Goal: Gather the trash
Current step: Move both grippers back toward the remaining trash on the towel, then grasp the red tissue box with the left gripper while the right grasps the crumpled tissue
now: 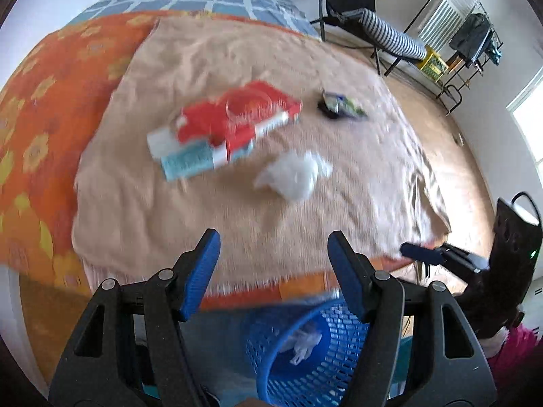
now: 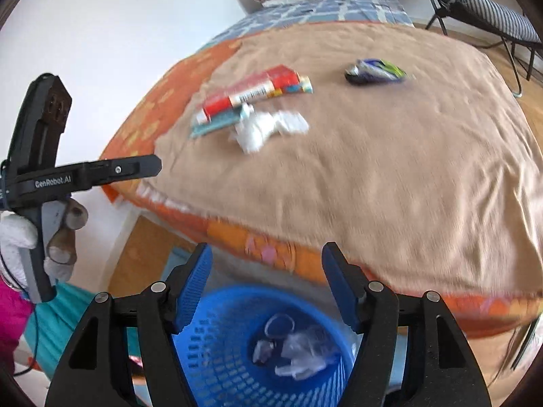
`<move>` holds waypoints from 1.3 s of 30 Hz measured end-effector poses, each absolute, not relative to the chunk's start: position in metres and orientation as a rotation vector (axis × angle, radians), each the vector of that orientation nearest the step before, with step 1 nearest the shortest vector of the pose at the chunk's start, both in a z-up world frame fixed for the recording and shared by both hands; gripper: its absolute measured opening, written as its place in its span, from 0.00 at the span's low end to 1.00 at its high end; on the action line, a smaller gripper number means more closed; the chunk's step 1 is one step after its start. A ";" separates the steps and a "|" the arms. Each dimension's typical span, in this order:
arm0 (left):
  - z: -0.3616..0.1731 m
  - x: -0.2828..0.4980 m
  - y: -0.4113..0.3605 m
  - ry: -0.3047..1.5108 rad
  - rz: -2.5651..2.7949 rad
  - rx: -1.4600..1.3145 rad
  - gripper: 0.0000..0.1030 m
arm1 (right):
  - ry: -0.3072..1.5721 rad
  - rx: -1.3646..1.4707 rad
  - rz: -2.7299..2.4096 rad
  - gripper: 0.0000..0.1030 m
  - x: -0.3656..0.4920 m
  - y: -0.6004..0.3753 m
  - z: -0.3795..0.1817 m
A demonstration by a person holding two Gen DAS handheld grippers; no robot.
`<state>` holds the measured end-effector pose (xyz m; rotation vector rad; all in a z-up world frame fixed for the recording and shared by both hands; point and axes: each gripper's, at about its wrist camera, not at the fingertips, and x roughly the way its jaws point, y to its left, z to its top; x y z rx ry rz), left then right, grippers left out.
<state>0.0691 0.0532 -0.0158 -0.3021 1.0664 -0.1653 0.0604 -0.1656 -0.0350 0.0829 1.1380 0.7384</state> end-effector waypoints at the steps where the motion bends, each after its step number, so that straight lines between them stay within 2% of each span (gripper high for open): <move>1: -0.013 0.075 0.056 1.061 -0.170 -0.304 0.66 | 1.134 0.090 0.742 0.65 0.067 -0.159 -0.034; 5: -0.009 0.112 0.073 1.050 -0.159 -0.301 0.70 | 1.132 0.107 0.736 0.65 0.086 -0.137 -0.036; 20: -0.058 0.225 0.135 1.154 -0.120 -0.452 0.71 | 1.199 0.095 0.687 0.65 0.132 -0.082 -0.072; 28: -0.084 0.245 0.126 1.215 -0.163 -0.461 0.71 | 1.186 0.088 0.637 0.65 0.147 -0.073 -0.078; 34: -0.080 0.241 0.111 1.223 -0.191 -0.417 0.71 | 1.159 0.101 0.589 0.64 0.160 -0.082 -0.079; 39: -0.074 0.238 0.101 1.227 -0.212 -0.412 0.71 | 1.154 0.134 0.598 0.42 0.164 -0.097 -0.080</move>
